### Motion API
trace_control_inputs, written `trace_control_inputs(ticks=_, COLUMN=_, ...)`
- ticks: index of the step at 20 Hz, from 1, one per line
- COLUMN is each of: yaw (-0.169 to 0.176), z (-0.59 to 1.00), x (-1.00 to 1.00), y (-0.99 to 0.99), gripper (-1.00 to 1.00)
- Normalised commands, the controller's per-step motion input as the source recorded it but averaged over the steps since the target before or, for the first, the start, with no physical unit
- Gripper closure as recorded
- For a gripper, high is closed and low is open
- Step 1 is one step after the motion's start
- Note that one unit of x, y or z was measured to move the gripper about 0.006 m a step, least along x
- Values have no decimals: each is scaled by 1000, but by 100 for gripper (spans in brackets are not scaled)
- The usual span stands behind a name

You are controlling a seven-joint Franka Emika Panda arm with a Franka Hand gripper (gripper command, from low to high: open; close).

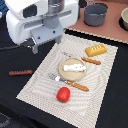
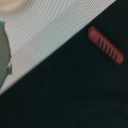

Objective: Interact with the objects in diverse but meaningful ways.

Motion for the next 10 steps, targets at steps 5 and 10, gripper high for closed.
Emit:
trace_control_inputs(ticks=5, yaw=133, z=-215, x=-974, y=0, gripper=-100)
trace_control_inputs(ticks=10, yaw=114, z=-349, x=-927, y=-40, gripper=-100)
